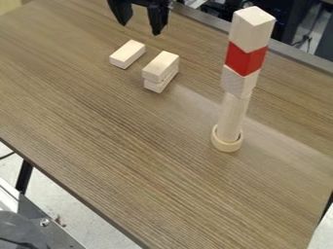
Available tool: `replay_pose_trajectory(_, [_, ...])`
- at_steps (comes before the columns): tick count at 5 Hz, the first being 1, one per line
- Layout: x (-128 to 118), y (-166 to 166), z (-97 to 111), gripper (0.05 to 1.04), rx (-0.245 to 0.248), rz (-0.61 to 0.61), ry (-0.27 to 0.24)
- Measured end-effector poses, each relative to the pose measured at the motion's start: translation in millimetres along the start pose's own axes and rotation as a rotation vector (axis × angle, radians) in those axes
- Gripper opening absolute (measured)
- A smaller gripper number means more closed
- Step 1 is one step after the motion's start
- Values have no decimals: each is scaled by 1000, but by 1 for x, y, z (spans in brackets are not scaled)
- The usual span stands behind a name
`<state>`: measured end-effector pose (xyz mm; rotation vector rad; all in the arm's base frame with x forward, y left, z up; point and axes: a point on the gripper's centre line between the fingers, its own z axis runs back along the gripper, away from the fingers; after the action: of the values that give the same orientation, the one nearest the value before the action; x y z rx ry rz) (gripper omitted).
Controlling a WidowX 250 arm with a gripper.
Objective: Put the rectangular on top of the rectangular block next to it
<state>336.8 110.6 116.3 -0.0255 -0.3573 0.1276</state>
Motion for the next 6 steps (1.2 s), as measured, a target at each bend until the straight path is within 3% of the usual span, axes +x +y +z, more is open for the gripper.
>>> replay_pose_trajectory(2, [-6, 5, -24, 999, 6, 28, 64])
replay_pose_trajectory(6, [6, 31, -70, 999, 101, 48, 129])
